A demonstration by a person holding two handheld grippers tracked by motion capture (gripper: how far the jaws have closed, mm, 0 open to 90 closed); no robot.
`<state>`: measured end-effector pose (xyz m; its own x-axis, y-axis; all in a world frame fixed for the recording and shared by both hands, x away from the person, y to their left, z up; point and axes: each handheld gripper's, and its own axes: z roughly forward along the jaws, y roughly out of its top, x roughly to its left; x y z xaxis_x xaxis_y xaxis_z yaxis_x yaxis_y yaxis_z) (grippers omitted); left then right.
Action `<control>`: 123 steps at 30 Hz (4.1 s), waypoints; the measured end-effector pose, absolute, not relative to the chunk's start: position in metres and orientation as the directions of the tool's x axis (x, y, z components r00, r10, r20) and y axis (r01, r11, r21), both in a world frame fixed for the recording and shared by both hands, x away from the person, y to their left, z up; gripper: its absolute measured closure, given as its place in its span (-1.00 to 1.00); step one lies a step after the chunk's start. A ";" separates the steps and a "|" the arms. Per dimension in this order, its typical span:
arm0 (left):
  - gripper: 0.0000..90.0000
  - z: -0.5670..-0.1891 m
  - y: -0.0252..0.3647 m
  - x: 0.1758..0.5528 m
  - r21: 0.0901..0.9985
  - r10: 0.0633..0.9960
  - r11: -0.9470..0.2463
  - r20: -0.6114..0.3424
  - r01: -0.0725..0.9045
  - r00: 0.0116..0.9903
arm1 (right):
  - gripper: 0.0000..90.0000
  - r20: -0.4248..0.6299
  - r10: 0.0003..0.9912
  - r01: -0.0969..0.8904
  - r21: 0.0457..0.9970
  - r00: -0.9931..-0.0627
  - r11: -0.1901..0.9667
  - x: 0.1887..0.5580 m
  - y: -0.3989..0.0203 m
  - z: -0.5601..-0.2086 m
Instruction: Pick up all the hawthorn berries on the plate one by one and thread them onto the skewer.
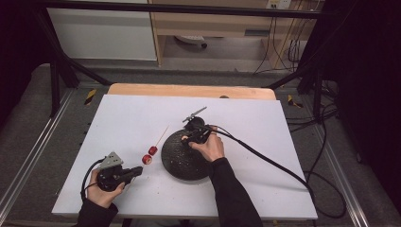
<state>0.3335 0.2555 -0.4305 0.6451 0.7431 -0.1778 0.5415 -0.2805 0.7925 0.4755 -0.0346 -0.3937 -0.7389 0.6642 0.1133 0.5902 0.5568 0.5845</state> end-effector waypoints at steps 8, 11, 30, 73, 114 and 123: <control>0.97 -0.430 0.252 0.332 0.792 0.738 -0.290 -0.173 0.537 0.653 | 0.40 0.176 0.681 0.605 0.648 -0.710 0.463 0.461 -0.050 -0.389; 0.97 -0.430 0.251 0.332 0.793 0.737 -0.292 -0.170 0.535 0.655 | 0.40 0.195 0.681 0.599 0.677 -0.706 0.427 0.455 -0.055 -0.388; 0.97 -0.429 0.243 0.329 0.800 0.725 -0.303 -0.160 0.519 0.670 | 0.41 0.334 0.657 0.574 0.798 -0.675 0.184 0.424 -0.073 -0.387; 0.97 -0.429 0.220 0.317 0.830 0.718 -0.280 -0.153 0.483 0.679 | 0.41 0.590 0.580 0.512 0.798 -0.562 -0.318 0.394 -0.091 -0.421; 0.97 -0.436 0.186 0.309 0.858 0.694 -0.256 -0.157 0.445 0.703 | 0.41 0.767 0.439 0.502 0.639 -0.468 -0.582 0.413 -0.108 -0.406; 0.97 -0.439 0.179 0.310 0.861 0.693 -0.261 -0.148 0.436 0.706 | 0.41 0.773 0.426 0.506 0.631 -0.470 -0.588 0.411 -0.106 -0.408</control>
